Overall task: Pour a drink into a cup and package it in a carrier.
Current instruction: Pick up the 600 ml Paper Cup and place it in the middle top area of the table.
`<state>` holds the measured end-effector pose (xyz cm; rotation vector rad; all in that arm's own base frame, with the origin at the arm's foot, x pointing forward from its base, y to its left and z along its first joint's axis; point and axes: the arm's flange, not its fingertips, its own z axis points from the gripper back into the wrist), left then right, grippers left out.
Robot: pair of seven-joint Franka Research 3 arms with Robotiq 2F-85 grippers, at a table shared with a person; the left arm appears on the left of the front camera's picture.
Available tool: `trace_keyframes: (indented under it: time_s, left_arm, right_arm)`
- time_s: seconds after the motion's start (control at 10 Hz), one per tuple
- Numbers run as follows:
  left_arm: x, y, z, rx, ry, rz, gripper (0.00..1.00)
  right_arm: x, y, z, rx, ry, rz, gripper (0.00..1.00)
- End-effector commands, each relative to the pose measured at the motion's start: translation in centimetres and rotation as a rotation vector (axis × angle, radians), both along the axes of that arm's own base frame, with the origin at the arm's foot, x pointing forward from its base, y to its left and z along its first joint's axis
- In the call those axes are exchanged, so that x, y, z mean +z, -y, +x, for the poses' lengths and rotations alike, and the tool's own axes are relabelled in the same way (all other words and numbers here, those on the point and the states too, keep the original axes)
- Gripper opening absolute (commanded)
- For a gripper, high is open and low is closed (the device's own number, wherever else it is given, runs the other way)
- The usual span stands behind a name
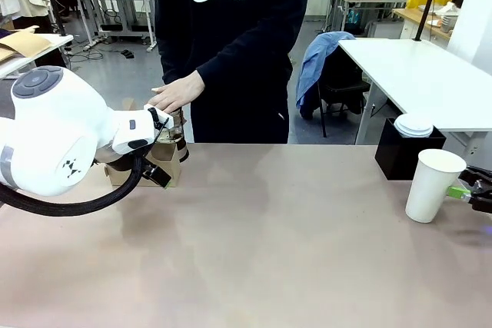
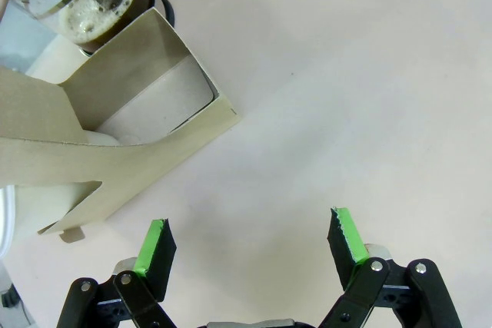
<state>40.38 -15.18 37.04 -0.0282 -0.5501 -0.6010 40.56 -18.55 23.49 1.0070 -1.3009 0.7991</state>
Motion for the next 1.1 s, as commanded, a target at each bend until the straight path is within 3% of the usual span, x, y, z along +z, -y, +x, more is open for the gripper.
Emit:
trace_keyframes:
  time_s: [0.0, 0.5, 1.0]
  left_arm:
    - [0.0, 0.0, 0.0, 0.0, 0.0, 0.0, 1.0]
    - [0.0, 0.0, 0.0, 0.0, 0.0, 0.0, 1.0]
    - [0.0, 0.0, 0.0, 0.0, 0.0, 0.0, 1.0]
  right_arm:
    - [-0.4, -1.2, 0.4, 0.05, 0.022, -0.013, 1.0]
    - [-1.4, -4.6, 1.1, 0.148, 0.027, 0.012, 1.0]
    - [-1.6, -5.6, 1.8, 0.159, 0.038, 0.008, 1.0]
